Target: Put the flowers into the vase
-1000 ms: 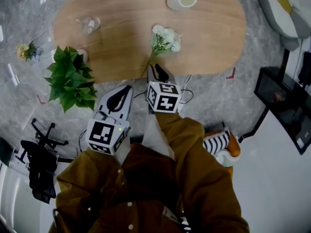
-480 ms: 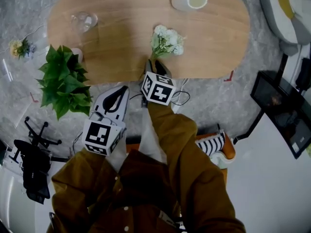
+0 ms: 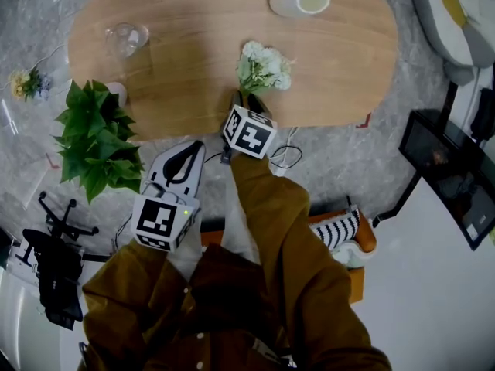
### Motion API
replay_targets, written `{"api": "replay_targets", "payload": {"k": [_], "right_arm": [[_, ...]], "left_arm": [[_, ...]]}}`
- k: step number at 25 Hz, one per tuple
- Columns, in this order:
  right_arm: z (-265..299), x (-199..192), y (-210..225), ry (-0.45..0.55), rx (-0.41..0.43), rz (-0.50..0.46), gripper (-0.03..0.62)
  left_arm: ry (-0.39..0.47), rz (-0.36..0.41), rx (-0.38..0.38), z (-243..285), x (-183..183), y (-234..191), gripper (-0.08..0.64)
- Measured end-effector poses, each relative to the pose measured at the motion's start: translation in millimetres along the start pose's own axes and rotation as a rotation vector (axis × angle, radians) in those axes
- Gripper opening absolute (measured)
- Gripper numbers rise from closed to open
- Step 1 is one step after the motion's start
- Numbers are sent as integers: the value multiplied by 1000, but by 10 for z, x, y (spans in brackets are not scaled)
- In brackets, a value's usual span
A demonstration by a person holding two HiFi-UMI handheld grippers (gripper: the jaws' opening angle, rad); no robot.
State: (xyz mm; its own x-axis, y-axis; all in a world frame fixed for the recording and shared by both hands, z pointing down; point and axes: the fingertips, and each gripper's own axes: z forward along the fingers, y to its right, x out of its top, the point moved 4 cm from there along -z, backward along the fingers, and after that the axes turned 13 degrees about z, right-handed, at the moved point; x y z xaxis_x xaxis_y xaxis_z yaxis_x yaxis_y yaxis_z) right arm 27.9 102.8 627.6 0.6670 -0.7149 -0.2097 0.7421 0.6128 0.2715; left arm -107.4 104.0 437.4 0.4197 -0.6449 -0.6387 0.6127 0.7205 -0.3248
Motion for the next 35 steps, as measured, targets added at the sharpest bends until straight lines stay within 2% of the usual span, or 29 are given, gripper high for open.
{"api": "replay_targets", "payload": {"k": [6, 11, 17, 21, 25, 30, 35], "right_arm": [[64, 51, 45, -13, -30, -25, 112], [57, 66, 36, -16, -17, -16, 98], [120, 98, 57, -64, -15, -23, 95], [98, 140, 58, -54, 71, 18, 49], [22, 164, 87, -46, 118, 19, 41], [-78, 170, 121, -41, 224, 32, 39], [-282, 300, 234, -3, 265, 39, 38]], "left_arm": [[-2, 4, -3, -1, 9, 17, 9], [-20, 6, -5, 9, -6, 18, 9], [-6, 12, -8, 60, 33, 76, 9], [-13, 22, -9, 77, 53, 107, 9], [-15, 28, -5, 102, 77, 113, 9], [-11, 40, -2, 148, 152, 155, 9], [-2, 63, -13, 198, 271, 266, 9]]}}
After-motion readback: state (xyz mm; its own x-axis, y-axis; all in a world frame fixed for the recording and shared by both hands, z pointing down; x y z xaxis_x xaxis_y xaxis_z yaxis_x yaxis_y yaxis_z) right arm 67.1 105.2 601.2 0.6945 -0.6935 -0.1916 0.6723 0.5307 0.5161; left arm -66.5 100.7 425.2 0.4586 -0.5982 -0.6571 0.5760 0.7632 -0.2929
